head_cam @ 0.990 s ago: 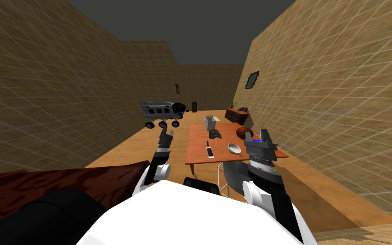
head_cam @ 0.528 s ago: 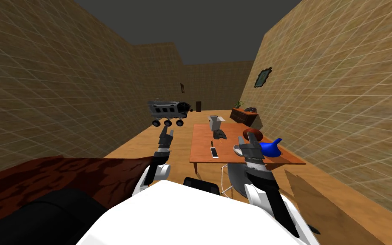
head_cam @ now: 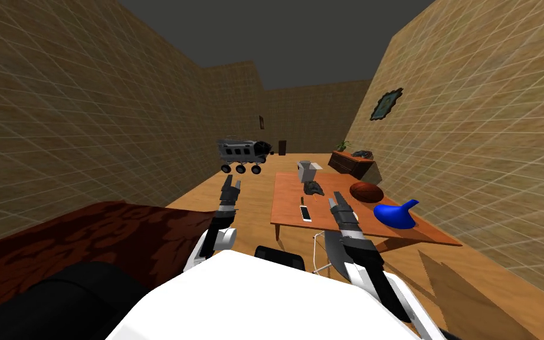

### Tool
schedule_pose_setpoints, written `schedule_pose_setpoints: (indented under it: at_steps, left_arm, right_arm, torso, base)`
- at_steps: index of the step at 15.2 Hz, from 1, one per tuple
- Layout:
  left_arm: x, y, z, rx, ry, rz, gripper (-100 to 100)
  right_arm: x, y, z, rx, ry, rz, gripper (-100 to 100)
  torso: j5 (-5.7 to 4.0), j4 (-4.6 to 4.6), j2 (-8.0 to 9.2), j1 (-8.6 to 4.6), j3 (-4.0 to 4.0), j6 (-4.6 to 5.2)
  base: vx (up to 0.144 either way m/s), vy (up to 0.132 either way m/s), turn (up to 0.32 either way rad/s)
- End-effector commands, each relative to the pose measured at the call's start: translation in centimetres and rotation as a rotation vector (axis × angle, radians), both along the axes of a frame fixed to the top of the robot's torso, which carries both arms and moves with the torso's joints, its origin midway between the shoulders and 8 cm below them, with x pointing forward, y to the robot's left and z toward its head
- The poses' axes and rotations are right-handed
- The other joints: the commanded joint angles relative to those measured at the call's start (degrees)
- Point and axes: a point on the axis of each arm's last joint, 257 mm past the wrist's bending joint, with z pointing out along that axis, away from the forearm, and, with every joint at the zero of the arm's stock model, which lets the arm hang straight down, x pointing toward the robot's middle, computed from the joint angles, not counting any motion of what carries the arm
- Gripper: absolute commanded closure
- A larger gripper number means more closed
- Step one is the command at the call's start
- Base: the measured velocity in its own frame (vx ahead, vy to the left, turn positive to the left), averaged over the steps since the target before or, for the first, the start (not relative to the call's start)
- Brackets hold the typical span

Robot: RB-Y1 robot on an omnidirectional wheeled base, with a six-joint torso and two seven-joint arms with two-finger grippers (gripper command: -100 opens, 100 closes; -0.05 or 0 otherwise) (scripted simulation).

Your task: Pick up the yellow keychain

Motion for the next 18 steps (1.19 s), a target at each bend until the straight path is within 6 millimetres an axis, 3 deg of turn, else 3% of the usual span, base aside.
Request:
schedule_pose_setpoints:
  at_steps: [1,4,5,6,8,10,12,13,16,18]
  left_arm:
    - [0.0,0.0,0.0,0.000,0.000,0.000,0]
    - [0.0,0.0,0.0,0.000,0.000,0.000,0]
    - [0.0,0.0,0.0,0.000,0.000,0.000,0]
    - [0.0,0.0,0.0,0.000,0.000,0.000,0]
    - [0.0,0.0,0.0,0.000,0.000,0.000,0]
    - [0.0,0.0,0.0,0.000,0.000,0.000,0]
    - [0.0,0.0,0.0,0.000,0.000,0.000,0]
    - [0.0,0.0,0.0,0.000,0.000,0.000,0]
    - [0.0,0.0,0.0,0.000,0.000,0.000,0]
    - [0.0,0.0,0.0,0.000,0.000,0.000,0]
  right_arm:
    - [0.8,-0.9,-3.0,-0.052,0.079,-0.018,-100]
    - [1.1,-2.1,-6.4,-0.092,0.160,-0.039,-100]
    - [1.1,-2.1,-6.4,-0.092,0.160,-0.039,-100]
    - [1.2,-3.2,-8.7,-0.134,0.219,-0.056,-100]
    - [1.1,-4.4,-10.9,-0.176,0.278,-0.076,-100]
    - [1.0,-4.8,-12.2,-0.175,0.303,-0.082,-100]
    - [0.7,-6.3,-14.9,-0.218,0.374,-0.106,-100]
    - [0.6,-6.4,-15.1,-0.218,0.378,-0.107,-100]
    - [-0.4,-9.7,-19.7,-0.302,0.503,-0.159,-100]
    - [-0.8,-10.1,-21.0,-0.305,0.531,-0.164,-100]
  torso:
    - [0.00,0.00,0.00,0.00,0.00,0.00]
    - [0.01,0.00,0.00,0.06,0.00,-0.03]
    - [0.01,0.00,0.01,0.05,0.01,0.00]
    - [0.00,0.00,0.01,-0.01,0.01,0.03]
    - [-0.01,0.00,0.00,-0.03,0.00,-0.01]
    - [0.01,0.00,-0.03,0.06,-0.01,-0.01]
    - [0.00,-0.01,-0.03,0.01,-0.02,-0.03]
    - [0.00,-0.01,-0.05,0.01,-0.03,0.00]
    - [-0.01,-0.01,-0.06,-0.03,-0.03,-0.01]
    - [0.00,-0.02,-0.08,0.02,-0.05,-0.01]
  base:
    - [-0.033,0.091,0.253]
    - [-0.029,0.085,0.243]
    - [-0.022,0.057,0.027]
    - [-0.022,0.066,0.155]
    - [-0.020,0.078,0.276]
    - [-0.006,0.080,0.151]
    - [-0.008,0.078,0.240]
    - [0.001,0.052,0.045]
    - [0.000,0.077,0.252]
    - [0.008,0.074,0.183]
